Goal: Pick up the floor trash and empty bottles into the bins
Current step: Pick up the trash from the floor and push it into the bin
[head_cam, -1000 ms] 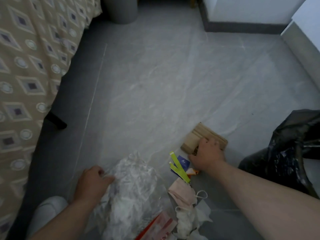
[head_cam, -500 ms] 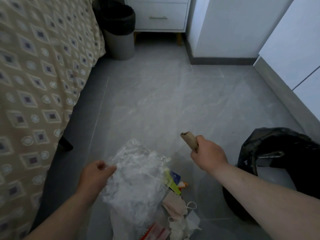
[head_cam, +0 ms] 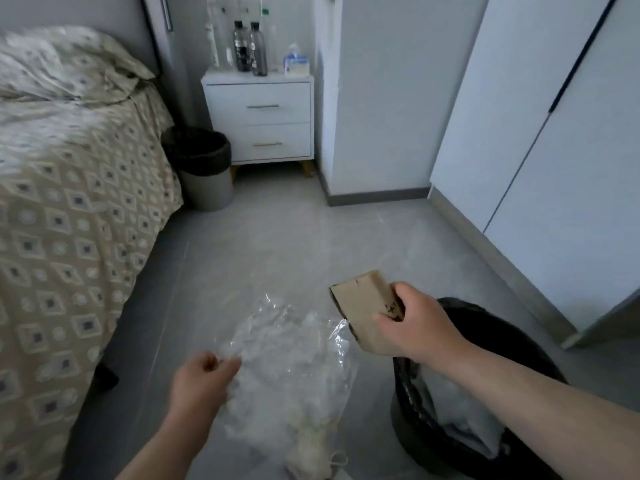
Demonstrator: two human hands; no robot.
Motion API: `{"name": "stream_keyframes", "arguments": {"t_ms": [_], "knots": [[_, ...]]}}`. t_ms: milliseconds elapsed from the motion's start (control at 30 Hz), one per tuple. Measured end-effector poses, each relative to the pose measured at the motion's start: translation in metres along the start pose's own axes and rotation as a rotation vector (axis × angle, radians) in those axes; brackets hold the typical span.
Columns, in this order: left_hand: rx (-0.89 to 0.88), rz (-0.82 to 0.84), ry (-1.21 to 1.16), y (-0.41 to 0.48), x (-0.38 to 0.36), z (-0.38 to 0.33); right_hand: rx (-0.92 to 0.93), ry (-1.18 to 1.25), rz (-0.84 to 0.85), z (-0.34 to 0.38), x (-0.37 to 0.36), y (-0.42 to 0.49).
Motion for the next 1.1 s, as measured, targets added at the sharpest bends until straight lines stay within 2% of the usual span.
{"name": "stream_keyframes", "arguments": {"t_ms": [167, 400, 567, 667, 767, 967, 1033, 1100], "knots": [[-0.027, 0.149, -0.014, -0.037, -0.058, -0.033, -0.239, 0.345, -0.167, -0.061, 0.049, -0.01], [0.041, 0.288, -0.118, -0.072, -0.172, -0.059, -0.372, 0.56, -0.436, -0.137, 0.125, -0.007], [0.122, 0.356, 0.103, -0.105, -0.255, -0.03, -0.495, 0.667, -0.577, -0.189, 0.159, -0.014], [0.07, 0.331, 0.247, -0.119, -0.288, -0.016, -0.535, 0.694, -0.65, -0.211, 0.168, -0.02], [-0.018, 0.331, 0.408, -0.131, -0.304, -0.016, -0.528, 0.683, -0.659, -0.221, 0.172, -0.025], [-0.06, 0.398, 0.495, -0.14, -0.298, -0.015, -0.473, 0.634, -0.726, -0.222, 0.183, -0.029], [-0.144, 0.476, 0.542, -0.142, -0.296, -0.019, -0.453, 0.62, -0.703, -0.218, 0.18, -0.028], [-0.225, 0.581, 0.675, -0.147, -0.292, -0.017, -0.418, 0.575, -0.604, -0.21, 0.17, -0.027]]}}
Point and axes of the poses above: each hand's wrist, its own y-axis towards the middle knuckle, its own x-axis out of the back of the hand, z = x × y, the point moved 5 cm from there along y, towards the middle knuckle, and after that the axes turned 12 degrees about -y, right-handed, at the moved point
